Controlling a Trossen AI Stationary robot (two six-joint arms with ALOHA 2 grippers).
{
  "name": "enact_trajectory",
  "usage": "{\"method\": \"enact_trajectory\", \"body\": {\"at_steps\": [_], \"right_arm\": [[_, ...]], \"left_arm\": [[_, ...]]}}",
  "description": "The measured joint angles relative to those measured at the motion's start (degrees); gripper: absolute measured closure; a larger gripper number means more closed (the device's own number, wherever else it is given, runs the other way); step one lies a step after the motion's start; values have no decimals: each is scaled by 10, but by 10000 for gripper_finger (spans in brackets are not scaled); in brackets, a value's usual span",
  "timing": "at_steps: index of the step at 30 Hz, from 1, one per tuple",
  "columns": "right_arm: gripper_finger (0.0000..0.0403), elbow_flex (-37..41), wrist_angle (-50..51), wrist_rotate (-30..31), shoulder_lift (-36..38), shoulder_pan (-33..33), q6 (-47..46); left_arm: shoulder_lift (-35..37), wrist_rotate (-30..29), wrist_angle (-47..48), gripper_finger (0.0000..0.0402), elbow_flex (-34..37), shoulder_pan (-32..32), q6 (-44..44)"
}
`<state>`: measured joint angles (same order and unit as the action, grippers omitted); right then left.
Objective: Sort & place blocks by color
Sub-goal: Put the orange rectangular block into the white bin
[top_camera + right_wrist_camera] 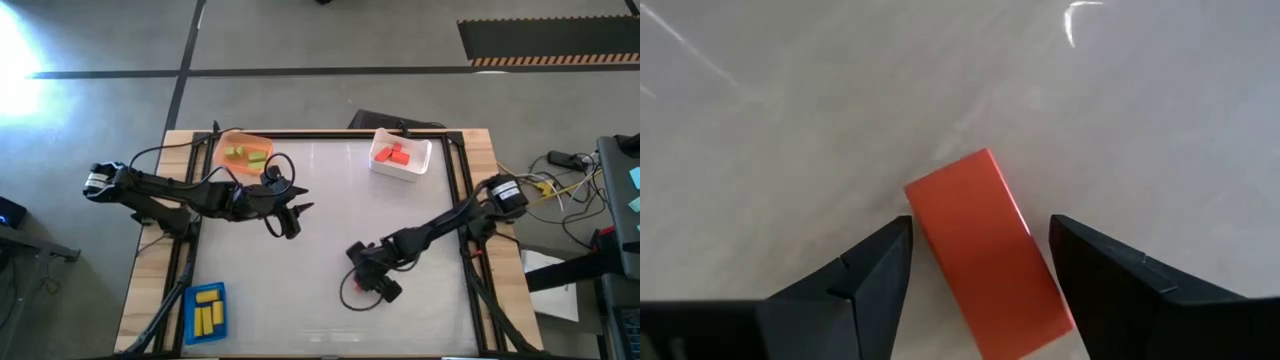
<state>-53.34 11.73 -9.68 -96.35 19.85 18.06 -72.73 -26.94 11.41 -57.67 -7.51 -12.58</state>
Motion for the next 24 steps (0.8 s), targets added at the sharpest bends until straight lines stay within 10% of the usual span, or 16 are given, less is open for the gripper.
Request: {"method": "enact_trajectory", "body": {"at_steps": [16,24], "right_arm": [[182,0,-5,-43,-16,-27,17],[260,1,-7,-39,-17,-28,34]], "left_arm": [[0,0,0,240,0,0,16],[0,0,0,240,0,0,15]]}}
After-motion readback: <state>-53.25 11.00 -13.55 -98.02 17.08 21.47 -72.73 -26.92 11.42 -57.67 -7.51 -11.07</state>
